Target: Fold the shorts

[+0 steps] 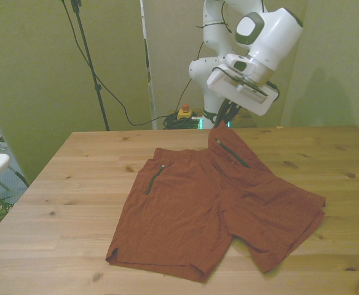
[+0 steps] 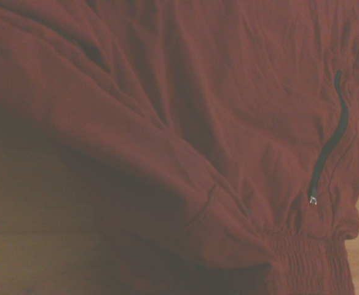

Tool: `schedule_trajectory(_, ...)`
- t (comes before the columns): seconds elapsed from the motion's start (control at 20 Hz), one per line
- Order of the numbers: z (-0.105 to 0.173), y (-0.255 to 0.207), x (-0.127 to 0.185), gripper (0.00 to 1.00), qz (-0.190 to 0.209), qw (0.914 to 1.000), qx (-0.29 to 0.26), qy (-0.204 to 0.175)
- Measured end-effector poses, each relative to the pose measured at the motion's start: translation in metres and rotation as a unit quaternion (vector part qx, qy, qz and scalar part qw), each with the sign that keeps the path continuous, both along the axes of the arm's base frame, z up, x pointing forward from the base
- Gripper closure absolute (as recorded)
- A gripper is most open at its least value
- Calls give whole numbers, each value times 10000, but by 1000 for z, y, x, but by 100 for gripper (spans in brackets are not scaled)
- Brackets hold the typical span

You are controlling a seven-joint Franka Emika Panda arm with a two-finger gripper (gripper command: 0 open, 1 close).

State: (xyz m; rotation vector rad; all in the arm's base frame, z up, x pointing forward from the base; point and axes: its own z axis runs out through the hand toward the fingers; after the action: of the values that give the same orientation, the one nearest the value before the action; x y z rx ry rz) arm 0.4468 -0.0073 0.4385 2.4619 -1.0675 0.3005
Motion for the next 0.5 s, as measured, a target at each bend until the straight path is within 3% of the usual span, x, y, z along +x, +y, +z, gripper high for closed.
schedule_trajectory(0.3, 19, -52, 12, 100, -495, 9955, 783, -210)
schedule_trajectory(0.5, 46, -69, 21, 100, -601, 9932, 890, -456)
